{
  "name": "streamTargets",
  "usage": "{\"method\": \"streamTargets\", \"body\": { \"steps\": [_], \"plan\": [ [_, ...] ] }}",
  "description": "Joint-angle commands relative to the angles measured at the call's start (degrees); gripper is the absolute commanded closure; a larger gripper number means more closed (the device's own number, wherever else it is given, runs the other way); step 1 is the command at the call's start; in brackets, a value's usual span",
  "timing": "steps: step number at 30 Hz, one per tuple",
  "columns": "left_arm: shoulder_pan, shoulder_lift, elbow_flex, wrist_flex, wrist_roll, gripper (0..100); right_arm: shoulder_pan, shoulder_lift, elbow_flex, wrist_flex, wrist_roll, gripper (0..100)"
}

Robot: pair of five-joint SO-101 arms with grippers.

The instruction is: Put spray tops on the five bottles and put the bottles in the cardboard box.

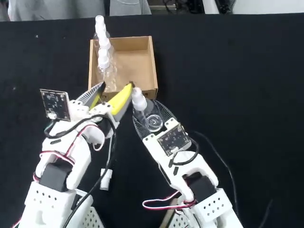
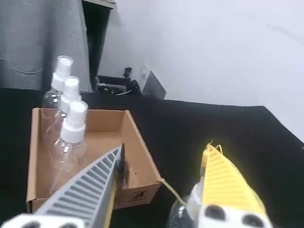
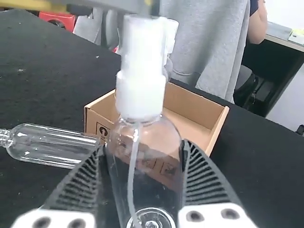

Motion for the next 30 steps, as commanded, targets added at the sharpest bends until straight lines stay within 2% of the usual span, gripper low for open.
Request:
{"method": "streamTargets", "body": {
  "steps": [1,6,14,22,26,30],
  "plan": [
    [-1.98,-0.35,-2.77,-0.26,-0.88,76,1.85,-1.89,-0.66,-1.93,-0.53,93.8],
    [-2.24,0.09,-2.68,-0.44,-0.88,76,1.85,-1.89,-0.75,-2.02,-0.53,93.8],
    [-4.62,0.26,2.95,-10.46,-0.88,76,1.85,-1.89,-0.84,-2.02,-0.53,93.8],
    [-4.18,0.35,3.47,-10.81,-0.88,76,1.85,-1.89,-0.84,-2.02,-0.53,93.8],
    [-1.89,0.35,4.62,-10.81,-1.32,76,1.85,-2.68,-0.84,-2.02,-0.53,93.8],
    [1.89,0.35,6.02,-10.73,-5.80,76,1.93,-7.25,0.22,-0.53,-0.53,93.8]
  ]
}}
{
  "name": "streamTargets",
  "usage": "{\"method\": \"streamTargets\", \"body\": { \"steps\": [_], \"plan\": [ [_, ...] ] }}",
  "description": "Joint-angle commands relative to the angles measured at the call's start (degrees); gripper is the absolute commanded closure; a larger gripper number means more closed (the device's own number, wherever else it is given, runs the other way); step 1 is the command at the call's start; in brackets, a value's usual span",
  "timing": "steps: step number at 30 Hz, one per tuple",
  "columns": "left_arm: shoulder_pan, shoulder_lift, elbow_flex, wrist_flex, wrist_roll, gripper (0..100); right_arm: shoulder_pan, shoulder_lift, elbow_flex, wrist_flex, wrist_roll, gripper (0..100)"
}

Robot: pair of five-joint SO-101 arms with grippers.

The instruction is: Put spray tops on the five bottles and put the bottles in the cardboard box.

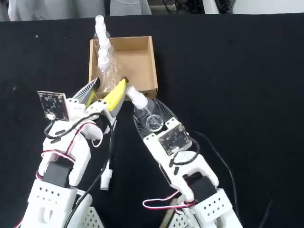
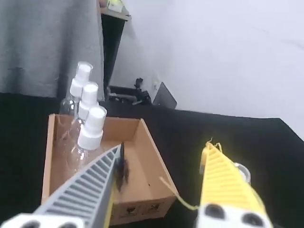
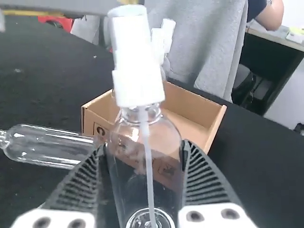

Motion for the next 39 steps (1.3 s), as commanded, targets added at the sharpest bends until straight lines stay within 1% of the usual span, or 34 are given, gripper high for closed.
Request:
{"method": "streamTargets", "body": {
  "steps": [1,5,10,13,17,34,39],
  "plan": [
    [3.82,0.26,0.66,-0.88,-3.60,76,2.11,-6.73,-0.13,0.35,-0.35,93.8],
    [6.02,0.18,1.19,-0.88,-3.87,76,4.40,-11.12,-0.22,4.57,-0.35,93.8],
    [9.27,-0.35,0.04,3.08,-3.96,80,4.48,-10.51,-0.04,4.57,-0.18,93.9],
    [12.09,-0.35,-1.27,6.24,-4.04,80,4.57,-10.77,-0.04,4.84,-0.09,93.9],
    [14.90,-0.35,-1.27,7.12,-4.04,80,4.75,-10.77,-0.04,4.92,-0.09,94.1],
    [15.34,-0.35,-1.27,7.21,-4.04,80,4.75,-10.51,-0.04,4.92,0.00,94.1],
    [17.89,-0.35,-1.45,8.79,-4.04,80,4.84,-10.51,-0.04,5.01,0.00,94.2]
  ]
}}
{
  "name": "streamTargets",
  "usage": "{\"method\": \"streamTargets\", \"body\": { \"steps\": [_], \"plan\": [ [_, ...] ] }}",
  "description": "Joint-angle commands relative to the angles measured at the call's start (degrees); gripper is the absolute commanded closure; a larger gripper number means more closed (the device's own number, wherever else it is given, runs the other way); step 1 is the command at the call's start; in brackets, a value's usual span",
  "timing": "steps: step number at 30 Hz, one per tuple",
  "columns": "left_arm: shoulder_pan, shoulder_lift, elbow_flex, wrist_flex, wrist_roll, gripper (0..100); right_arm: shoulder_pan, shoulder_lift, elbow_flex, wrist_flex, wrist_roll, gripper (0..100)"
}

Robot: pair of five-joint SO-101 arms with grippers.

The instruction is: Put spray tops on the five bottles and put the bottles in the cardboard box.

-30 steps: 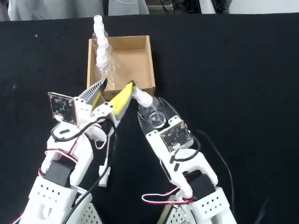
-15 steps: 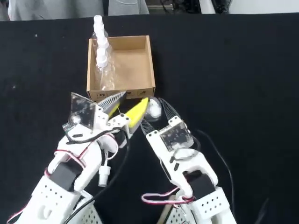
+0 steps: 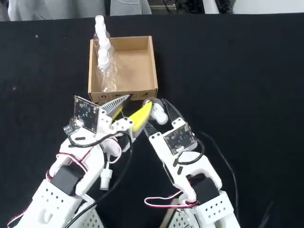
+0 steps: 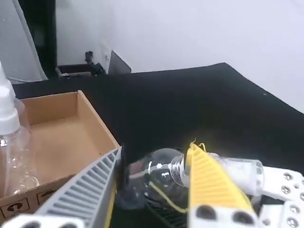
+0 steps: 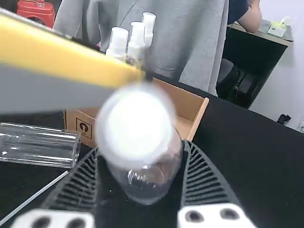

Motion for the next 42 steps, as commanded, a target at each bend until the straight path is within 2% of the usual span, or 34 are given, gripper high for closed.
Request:
{"method": "streamTargets", "body": {
  "steps": [1,8,19,24,26,31,42],
  "plan": [
    [2.24,-0.18,-2.24,1.85,-0.70,80,1.14,-6.37,-0.48,-0.53,0.00,94.2],
    [1.89,-0.18,-2.86,2.02,-0.70,80,1.14,-6.29,-0.48,-0.53,0.00,94.2],
    [-7.78,-0.18,-5.58,1.58,-0.70,80,1.23,-6.55,-0.48,1.41,0.00,94.2],
    [-11.56,-0.18,-5.67,-0.62,-1.05,80,4.57,-6.55,-0.48,1.41,0.00,94.2],
    [-13.23,-0.18,-5.67,-1.05,-3.52,80,5.27,-6.46,-0.48,1.41,0.00,94.2],
    [-16.13,-0.18,-4.53,0.53,-7.65,80,5.36,-6.46,-0.48,1.41,0.00,94.2],
    [-26.95,-0.18,-4.09,7.38,-7.91,80,5.45,-6.20,-0.48,1.49,-0.09,94.2]
  ]
}}
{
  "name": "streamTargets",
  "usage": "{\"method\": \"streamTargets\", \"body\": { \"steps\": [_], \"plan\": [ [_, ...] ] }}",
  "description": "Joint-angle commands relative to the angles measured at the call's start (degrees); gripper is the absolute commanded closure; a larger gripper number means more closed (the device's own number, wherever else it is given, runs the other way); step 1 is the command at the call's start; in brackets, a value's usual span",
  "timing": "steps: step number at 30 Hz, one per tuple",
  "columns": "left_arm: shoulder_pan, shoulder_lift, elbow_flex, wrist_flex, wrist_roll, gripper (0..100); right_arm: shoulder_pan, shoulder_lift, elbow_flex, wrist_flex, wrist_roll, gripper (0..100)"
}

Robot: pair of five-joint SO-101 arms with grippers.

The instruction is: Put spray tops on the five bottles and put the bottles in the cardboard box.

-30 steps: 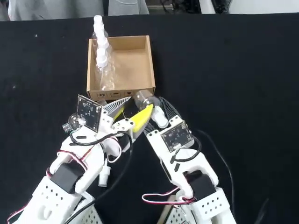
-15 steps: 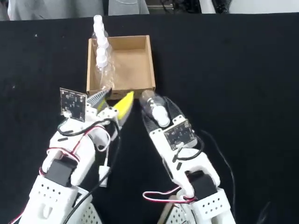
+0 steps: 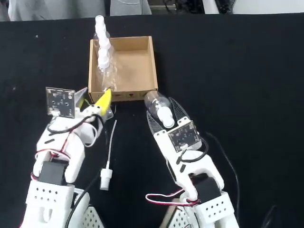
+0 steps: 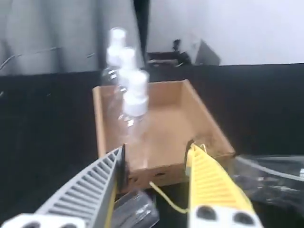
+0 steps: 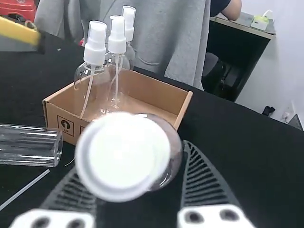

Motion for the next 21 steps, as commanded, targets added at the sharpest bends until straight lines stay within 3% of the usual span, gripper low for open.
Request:
{"method": "streamTargets", "body": {
  "steps": [1,7,11,21],
  "plan": [
    [-3.82,-1.05,-2.51,2.73,-0.53,80,1.58,-5.93,-0.48,0.18,-0.09,94.2],
    [-10.95,-1.05,-2.51,7.30,-0.62,80,1.58,-6.20,-0.48,2.02,-0.09,94.1],
    [-14.81,-0.97,-2.51,11.34,-0.62,74,1.58,-6.20,-0.48,2.02,0.00,94.1],
    [-17.89,-0.97,2.86,16.35,-0.62,71,1.58,-6.11,-0.48,2.11,0.00,93.9]
  ]
}}
